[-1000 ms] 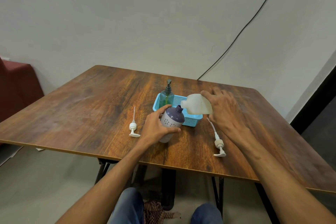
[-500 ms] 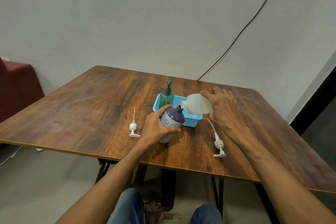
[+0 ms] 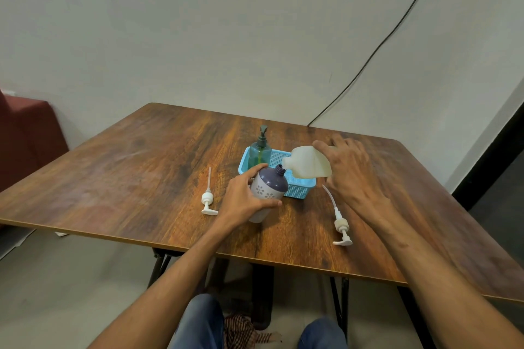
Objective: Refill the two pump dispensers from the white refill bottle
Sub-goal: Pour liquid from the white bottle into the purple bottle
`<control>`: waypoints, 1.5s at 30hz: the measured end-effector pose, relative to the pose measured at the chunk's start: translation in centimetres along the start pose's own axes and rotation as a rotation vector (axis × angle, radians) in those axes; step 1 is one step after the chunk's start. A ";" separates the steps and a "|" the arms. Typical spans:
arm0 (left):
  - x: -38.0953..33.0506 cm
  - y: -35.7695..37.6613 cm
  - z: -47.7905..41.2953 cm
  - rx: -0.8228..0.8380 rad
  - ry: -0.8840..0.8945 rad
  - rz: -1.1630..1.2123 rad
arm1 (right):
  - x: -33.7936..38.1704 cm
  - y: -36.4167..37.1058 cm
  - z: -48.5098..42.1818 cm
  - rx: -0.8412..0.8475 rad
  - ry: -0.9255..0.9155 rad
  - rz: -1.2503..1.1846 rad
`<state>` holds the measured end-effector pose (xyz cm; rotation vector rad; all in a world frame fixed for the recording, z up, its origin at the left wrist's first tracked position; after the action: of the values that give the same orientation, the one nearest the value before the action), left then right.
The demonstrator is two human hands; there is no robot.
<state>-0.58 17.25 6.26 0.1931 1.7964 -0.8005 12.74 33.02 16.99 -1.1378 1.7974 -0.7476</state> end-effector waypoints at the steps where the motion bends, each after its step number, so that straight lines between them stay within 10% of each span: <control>1: 0.0 0.0 0.0 0.002 0.000 0.002 | 0.0 0.1 0.0 0.000 -0.002 0.002; 45: 0.2 0.0 -0.4 -0.018 0.008 -0.022 | -0.2 0.2 -0.1 0.020 -0.007 0.011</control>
<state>-0.95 17.50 6.18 0.1660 1.8154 -0.7997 12.66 33.33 16.93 -1.1151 1.7855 -0.7528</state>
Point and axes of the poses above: each hand's wrist, its own z-axis away from the middle knuckle, its own y-axis out of the palm, x = y × z, the point moved 7 cm from there along -z, towards the middle knuckle, and after that the axes turned 15 degrees about -y, right-handed, at the moved point
